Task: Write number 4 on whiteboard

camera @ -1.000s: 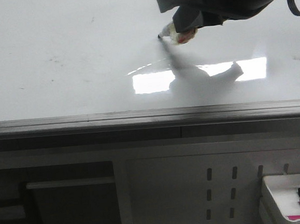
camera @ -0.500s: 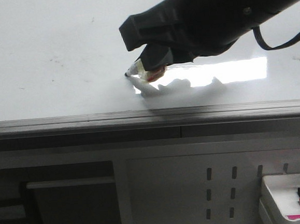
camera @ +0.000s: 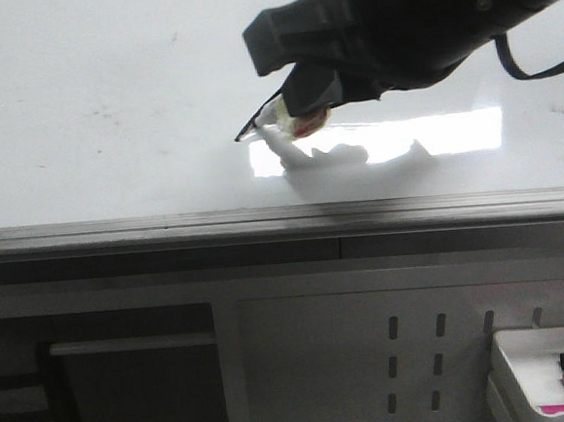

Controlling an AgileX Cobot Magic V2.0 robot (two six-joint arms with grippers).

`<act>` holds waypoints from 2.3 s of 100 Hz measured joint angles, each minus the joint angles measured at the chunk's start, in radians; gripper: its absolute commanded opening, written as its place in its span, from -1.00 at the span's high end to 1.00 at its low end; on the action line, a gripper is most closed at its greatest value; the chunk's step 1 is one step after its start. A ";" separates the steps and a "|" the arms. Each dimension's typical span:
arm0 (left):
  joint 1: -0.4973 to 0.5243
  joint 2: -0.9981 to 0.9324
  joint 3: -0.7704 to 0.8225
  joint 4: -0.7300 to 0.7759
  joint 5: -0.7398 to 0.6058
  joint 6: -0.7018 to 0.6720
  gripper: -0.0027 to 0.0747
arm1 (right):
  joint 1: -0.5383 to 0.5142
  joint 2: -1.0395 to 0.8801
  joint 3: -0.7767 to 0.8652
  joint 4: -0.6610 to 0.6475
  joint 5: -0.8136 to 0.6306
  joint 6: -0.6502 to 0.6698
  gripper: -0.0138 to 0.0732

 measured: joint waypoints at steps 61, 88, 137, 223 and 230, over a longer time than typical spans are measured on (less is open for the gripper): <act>0.000 0.000 0.002 -0.008 0.001 0.000 0.98 | -0.202 -0.215 0.176 0.040 0.004 0.000 0.83; 0.000 0.000 0.002 -0.008 0.001 0.000 0.98 | -0.205 -0.239 0.144 0.042 0.116 0.000 0.83; 0.000 0.000 0.002 -0.026 0.001 0.000 0.98 | -0.205 -0.153 -0.031 0.031 0.184 0.000 0.83; 0.000 0.000 0.002 -0.030 0.001 0.000 0.98 | -0.183 -0.049 0.029 0.077 0.231 0.000 0.78; 0.000 0.000 0.002 -0.030 0.001 0.000 0.98 | -0.157 -0.049 0.079 0.106 0.240 0.000 0.78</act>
